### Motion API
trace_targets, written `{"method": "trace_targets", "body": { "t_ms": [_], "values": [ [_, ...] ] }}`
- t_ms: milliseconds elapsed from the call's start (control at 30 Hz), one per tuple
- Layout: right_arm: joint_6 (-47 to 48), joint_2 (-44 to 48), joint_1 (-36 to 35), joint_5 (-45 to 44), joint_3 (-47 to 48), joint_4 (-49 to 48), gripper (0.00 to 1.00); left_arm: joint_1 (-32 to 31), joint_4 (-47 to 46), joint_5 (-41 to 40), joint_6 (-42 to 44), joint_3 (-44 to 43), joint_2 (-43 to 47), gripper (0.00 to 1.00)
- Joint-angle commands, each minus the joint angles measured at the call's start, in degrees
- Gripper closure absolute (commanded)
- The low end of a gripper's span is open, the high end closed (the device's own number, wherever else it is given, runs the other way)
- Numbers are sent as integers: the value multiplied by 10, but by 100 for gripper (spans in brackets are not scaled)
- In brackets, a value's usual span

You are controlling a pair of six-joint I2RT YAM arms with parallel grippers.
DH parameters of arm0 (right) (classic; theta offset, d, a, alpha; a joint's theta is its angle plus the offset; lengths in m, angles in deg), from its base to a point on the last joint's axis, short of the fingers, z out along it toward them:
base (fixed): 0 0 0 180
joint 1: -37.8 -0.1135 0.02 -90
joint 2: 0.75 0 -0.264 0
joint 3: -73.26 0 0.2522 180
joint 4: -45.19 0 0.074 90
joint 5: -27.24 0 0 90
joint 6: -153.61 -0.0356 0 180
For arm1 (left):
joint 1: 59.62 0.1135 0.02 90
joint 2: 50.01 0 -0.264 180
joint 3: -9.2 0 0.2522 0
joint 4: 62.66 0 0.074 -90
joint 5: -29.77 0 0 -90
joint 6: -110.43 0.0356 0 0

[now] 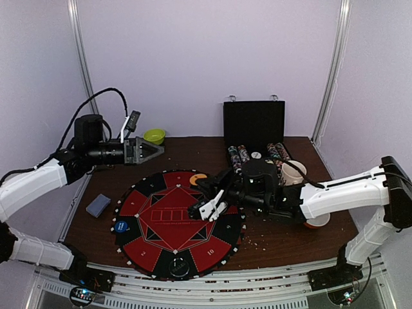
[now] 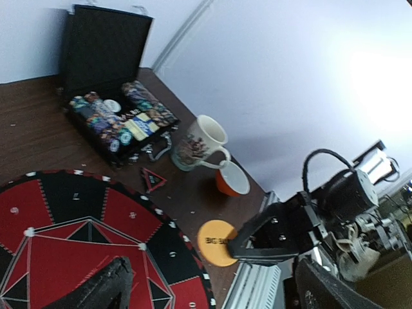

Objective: Distribute texas hold em gaming equipment
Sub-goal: Pass from the right arm to the left

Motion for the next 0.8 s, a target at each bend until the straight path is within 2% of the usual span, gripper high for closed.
{"method": "trace_targets", "body": {
  "t_ms": [0, 133, 333, 433, 567, 600, 733, 767],
  "values": [
    [184, -18, -13, -1, 53, -83, 100, -23, -64, 106, -16, -11, -25, 8],
    [225, -39, -28, -4, 70, -105, 100, -37, -63, 94, -8, -9, -39, 10],
    [261, -65, -34, -5, 88, -130, 100, -61, -87, 100, -13, -11, -69, 28],
    [266, -71, -36, -2, 90, -136, 100, -62, -109, 101, -20, -7, -67, 44],
    [266, -79, -35, -8, 85, -164, 100, -64, -120, 118, -21, -4, -70, 78],
    [264, -81, -36, -10, 84, -174, 100, -65, -120, 127, -20, -4, -70, 84],
    [259, -85, -35, -15, 84, -192, 100, -68, -78, 165, 10, -21, -73, 94],
    [258, -85, -35, -14, 83, -195, 100, -67, -59, 164, 19, -28, -74, 100]
  ]
}}
